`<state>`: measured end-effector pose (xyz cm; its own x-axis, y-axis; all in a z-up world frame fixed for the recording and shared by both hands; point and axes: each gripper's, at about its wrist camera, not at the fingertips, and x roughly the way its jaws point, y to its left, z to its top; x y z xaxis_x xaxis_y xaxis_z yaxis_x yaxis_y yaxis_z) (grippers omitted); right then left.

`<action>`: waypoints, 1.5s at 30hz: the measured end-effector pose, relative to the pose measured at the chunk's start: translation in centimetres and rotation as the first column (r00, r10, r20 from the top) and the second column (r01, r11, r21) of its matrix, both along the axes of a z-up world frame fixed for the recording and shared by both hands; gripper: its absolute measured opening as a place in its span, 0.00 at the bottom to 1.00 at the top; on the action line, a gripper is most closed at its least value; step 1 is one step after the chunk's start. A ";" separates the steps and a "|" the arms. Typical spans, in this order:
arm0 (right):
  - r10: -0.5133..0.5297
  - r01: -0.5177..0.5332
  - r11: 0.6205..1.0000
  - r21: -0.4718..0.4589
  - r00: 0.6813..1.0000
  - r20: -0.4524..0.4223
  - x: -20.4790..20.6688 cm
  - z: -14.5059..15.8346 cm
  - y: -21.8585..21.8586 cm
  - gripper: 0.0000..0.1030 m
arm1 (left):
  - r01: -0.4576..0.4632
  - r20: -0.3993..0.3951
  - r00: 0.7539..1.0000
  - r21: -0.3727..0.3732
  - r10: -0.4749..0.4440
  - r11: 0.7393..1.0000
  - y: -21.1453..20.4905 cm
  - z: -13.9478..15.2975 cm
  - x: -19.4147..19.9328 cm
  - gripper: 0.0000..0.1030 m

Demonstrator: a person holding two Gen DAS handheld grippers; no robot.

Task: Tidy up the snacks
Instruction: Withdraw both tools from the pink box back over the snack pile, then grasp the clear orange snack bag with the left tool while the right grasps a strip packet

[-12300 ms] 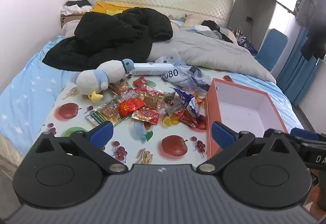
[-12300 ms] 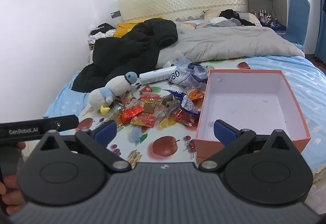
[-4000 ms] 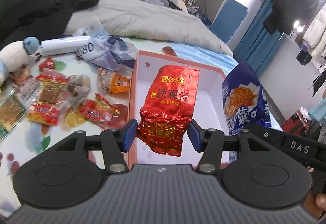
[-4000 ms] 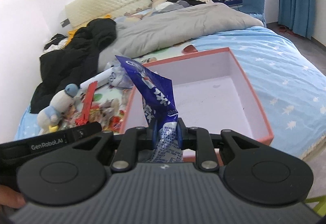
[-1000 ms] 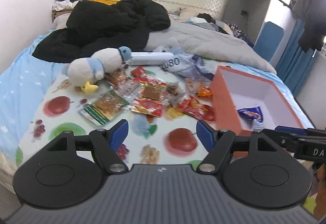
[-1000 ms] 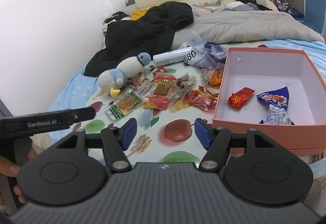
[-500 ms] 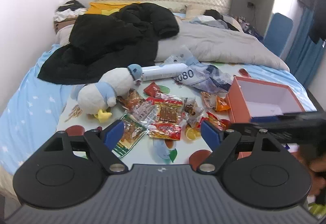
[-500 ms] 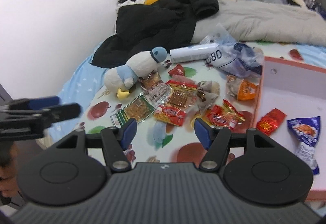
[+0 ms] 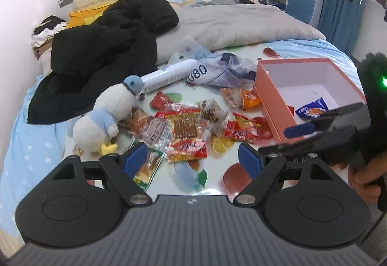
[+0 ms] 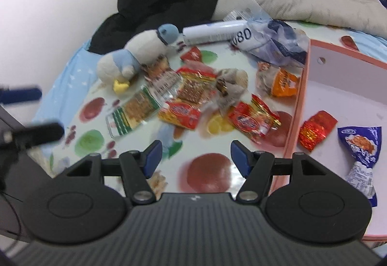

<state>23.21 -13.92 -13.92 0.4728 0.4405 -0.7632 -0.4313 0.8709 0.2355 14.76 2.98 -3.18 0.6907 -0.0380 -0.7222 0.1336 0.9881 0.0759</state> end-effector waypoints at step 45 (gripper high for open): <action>-0.015 0.036 0.986 -0.165 0.992 0.128 8.8 -15.3 14.8 0.44 | 0.070 -0.104 0.992 -0.043 -0.074 0.997 15.1 -26.0 14.4 0.89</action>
